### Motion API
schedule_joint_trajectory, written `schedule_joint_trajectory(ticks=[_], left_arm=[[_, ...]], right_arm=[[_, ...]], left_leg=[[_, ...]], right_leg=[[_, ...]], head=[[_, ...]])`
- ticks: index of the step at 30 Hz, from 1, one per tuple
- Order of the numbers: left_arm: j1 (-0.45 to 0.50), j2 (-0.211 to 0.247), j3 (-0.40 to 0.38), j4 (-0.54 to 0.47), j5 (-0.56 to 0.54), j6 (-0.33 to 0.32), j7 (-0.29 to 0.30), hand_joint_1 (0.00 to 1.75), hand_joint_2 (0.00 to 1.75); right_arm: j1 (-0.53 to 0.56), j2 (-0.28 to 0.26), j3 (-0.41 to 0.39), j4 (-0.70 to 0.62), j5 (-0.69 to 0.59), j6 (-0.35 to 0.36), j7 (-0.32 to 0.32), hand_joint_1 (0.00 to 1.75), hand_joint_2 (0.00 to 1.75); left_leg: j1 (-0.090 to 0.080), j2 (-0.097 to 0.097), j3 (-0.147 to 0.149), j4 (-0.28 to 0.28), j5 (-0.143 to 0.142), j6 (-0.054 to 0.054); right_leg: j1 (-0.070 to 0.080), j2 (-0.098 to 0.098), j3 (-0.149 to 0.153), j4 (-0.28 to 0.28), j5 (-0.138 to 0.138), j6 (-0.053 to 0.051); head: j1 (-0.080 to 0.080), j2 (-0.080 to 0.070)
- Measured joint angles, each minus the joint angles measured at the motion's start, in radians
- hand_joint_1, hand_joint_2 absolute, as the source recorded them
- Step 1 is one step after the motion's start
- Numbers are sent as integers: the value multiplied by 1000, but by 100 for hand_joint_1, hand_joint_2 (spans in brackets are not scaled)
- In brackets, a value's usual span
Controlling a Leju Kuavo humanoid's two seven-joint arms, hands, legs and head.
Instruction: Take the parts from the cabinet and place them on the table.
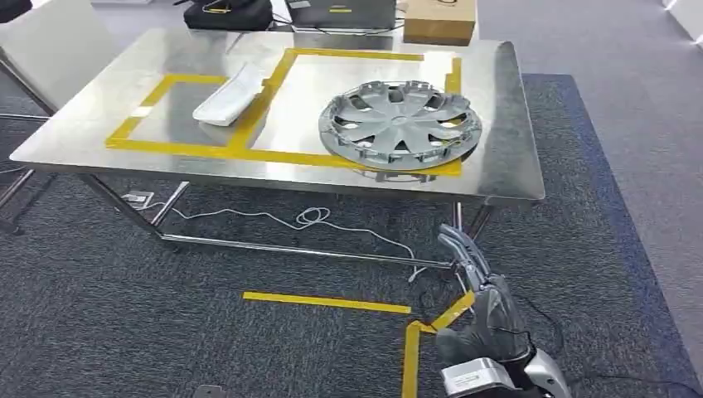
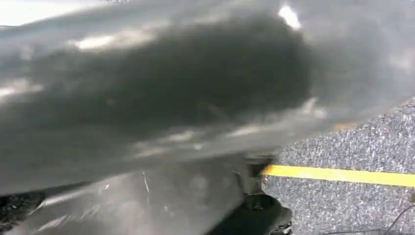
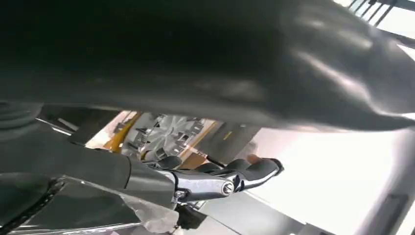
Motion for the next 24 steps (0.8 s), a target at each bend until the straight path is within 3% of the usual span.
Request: schedule_joint_trajectory(ticks=[1,2,4,6,7,8,10,11,12,13,14,15,16,17,20,21,22,23,24], left_arm=[[-1,2,0,0,0,0,0,0,0],[-1,2,0,0,0,0,0,0,0],[0,5,0,0,0,0,0,0,0],[1,5,0,0,0,-1,0,0,0],[-1,5,0,0,0,-1,0,0,0],[-3,5,0,0,0,-1,0,0,0],[-1,5,0,0,0,-1,0,0,0],[0,6,0,0,0,-1,0,0,0],[0,6,1,0,0,-1,0,0,0],[0,6,1,0,0,-1,0,0,0],[-1,6,1,0,0,-1,0,0,0],[-1,5,1,0,0,-2,0,0,0],[-1,4,1,0,0,-2,0,0,0],[-1,3,1,0,0,-1,0,0,0],[-4,2,2,0,0,1,0,0,0],[-4,2,2,0,0,2,0,0,0],[-4,2,2,0,0,2,0,0,0],[-4,2,2,0,-1,2,1,0,0],[-3,2,2,0,0,3,2,0,0]], right_arm=[[0,2,-1,0,0,0,0,0,0],[-1,4,-2,0,0,0,0,0,0],[0,4,-2,0,0,0,0,0,0],[0,4,-3,0,0,0,0,0,0],[0,5,-3,0,0,0,0,0,0],[0,5,-3,0,0,0,0,0,0],[0,4,-4,0,0,0,0,0,0],[1,4,-5,0,0,0,0,0,0],[2,5,-5,0,0,0,0,0,0],[2,4,-5,0,0,0,0,0,0],[2,4,-5,0,0,0,0,0,0],[1,4,-5,0,0,0,0,0,0],[-1,4,-5,0,0,0,0,0,0],[-2,5,-5,0,0,0,0,0,0],[0,5,-7,0,-3,0,0,0,0],[0,5,-8,0,-4,0,0,0,0],[-1,5,-8,-1,-5,1,0,0,0],[0,6,-10,-1,-6,3,0,0,0],[1,6,-11,-2,-6,8,0,0,0]], left_leg=[[-2,-1,33,-60,-15,7],[-6,-2,38,-79,-10,11],[-8,-2,27,-78,-7,17],[-1,2,18,-91,12,37],[-1,3,10,-91,20,43],[-1,4,-1,-91,27,51],[-5,4,-25,-89,43,53],[-6,6,-37,-88,52,53],[-7,6,-48,-86,58,53],[-7,6,-58,-83,64,52],[-7,6,-67,-79,69,50],[-7,5,-76,-73,73,47],[-7,5,-81,-67,76,43],[-12,4,-87,-64,81,36],[-9,5,-88,-64,98,19],[-11,4,-91,-63,101,13],[-7,1,-102,-46,69,7],[-6,1,-110,-14,24,3],[-3,1,-131,67,-48,-4]], right_leg=[[1,0,-6,3,2,3],[5,1,-14,7,7,10],[2,0,-21,6,20,26],[3,2,-27,8,16,37],[1,4,-45,27,-14,41],[1,4,-67,83,-64,43],[-1,4,-123,250,-156,49],[-1,4,-140,309,-171,51],[-1,4,-134,320,-158,51],[-1,4,-106,289,-125,51],[-1,4,-59,219,-83,50],[-1,4,11,111,-45,46],[-1,4,65,21,-48,42],[2,5,106,-31,-70,39],[6,7,78,-23,-61,27],[2,4,72,-28,-51,15],[-1,1,63,-29,-41,2],[-1,1,56,-29,-35,-4],[-1,0,46,-28,-26,-6]], head=[[1,0],[0,0],[0,0],[0,0],[2,0],[5,0],[5,0],[6,0],[5,0],[5,0],[5,0],[6,0],[5,0],[6,0],[5,0],[6,0],[5,0],[0,0],[-2,0]])
